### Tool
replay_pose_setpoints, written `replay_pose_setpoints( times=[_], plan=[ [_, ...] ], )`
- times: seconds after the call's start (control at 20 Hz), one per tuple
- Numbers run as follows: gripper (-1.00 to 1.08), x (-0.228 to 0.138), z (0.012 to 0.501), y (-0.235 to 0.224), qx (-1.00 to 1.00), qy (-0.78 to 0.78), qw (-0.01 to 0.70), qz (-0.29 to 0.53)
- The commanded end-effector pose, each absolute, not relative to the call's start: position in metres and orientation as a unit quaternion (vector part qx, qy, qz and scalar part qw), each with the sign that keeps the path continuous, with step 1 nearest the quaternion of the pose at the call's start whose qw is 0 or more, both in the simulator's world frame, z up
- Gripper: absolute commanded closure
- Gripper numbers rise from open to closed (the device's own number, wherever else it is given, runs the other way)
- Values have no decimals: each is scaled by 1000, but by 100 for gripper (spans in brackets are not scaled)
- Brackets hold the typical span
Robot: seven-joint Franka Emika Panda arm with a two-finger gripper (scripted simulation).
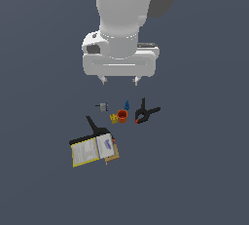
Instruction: Pick up a designated object from a clutter of objects.
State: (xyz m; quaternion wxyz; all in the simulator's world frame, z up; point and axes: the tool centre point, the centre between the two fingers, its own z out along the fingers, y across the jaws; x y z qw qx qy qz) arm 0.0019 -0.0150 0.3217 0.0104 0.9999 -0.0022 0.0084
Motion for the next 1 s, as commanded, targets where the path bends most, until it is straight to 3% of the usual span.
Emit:
replay_pose_setpoints(
  times=[0.0, 0.95],
  plan=[
    [-92, 2, 322, -15, 1000, -2, 10, 8],
    [-92, 3, 324, -26, 1000, -17, 6, 16]
  ],
)
